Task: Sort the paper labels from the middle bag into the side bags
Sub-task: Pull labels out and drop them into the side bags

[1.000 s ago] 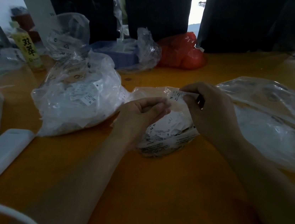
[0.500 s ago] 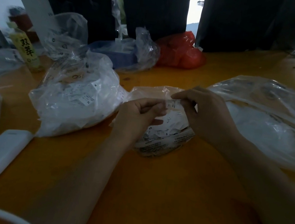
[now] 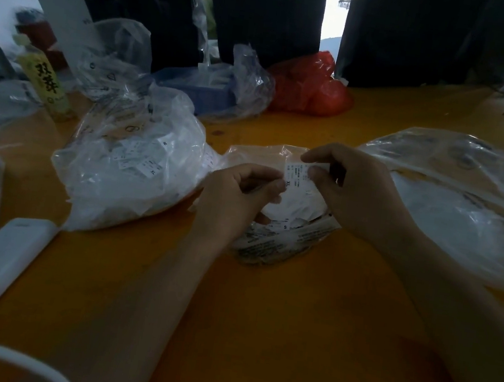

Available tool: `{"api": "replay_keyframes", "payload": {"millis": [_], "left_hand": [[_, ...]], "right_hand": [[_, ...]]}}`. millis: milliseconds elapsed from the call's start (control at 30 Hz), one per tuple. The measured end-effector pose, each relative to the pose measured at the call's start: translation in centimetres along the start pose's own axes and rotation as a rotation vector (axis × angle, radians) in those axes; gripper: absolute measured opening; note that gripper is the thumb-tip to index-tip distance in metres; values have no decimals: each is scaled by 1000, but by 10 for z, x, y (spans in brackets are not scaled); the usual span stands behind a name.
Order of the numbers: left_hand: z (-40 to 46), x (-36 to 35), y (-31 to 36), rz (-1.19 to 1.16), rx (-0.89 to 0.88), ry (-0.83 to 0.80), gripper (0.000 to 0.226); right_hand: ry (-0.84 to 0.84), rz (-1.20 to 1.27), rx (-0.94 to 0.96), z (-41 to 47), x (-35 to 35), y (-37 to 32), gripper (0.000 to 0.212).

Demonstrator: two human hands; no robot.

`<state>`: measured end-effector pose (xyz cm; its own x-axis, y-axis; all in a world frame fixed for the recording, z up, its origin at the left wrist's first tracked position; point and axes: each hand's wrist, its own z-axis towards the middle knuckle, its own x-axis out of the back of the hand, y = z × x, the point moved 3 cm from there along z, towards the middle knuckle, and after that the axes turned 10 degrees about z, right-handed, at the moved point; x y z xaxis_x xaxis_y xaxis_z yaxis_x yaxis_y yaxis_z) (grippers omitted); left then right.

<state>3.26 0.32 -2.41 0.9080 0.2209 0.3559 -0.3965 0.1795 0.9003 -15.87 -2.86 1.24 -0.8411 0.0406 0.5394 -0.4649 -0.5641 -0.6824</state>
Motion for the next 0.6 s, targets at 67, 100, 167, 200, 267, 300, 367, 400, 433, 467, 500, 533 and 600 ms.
{"api": "replay_keyframes", "payload": {"millis": [67, 100, 167, 200, 267, 300, 367, 400, 433, 467, 500, 533, 600], "left_hand": [[0, 0, 0, -20, 4, -2, 13], [0, 0, 0, -32, 7, 5, 13], [0, 2, 1, -59, 19, 24, 17], [1, 3, 1, -74, 28, 31, 18], [1, 4, 0, -92, 43, 32, 18], [1, 4, 0, -87, 44, 28, 18], [0, 4, 0, -64, 37, 17, 18], [0, 3, 1, -59, 33, 10, 18], [0, 3, 1, -63, 32, 6, 17], [0, 2, 1, -74, 37, 8, 16], [0, 3, 2, -90, 47, 17, 15], [0, 3, 2, -111, 62, 32, 14], [1, 5, 1, -159, 92, 66, 12]], "right_hand": [[0, 5, -9, 0, 1, 0, 18], [-12, 6, -10, 0, 1, 0, 17], [-53, 3, -5, 0, 0, -2, 17], [-72, -2, 2, 0, 0, -2, 17], [-100, -14, 15, -1, -1, -3, 18], [-110, -13, 23, -2, -2, -3, 18], [-126, 3, 38, -3, -4, -5, 23], [-127, 16, 33, -3, -6, -5, 27], [-114, 40, 6, -2, -7, -3, 32], [-83, 80, -41, -2, -6, -1, 35], [-44, 130, -94, -1, -5, 1, 34], [-4, 177, -137, 0, -4, 4, 29], [47, 239, -178, 0, -2, 8, 14]]}}
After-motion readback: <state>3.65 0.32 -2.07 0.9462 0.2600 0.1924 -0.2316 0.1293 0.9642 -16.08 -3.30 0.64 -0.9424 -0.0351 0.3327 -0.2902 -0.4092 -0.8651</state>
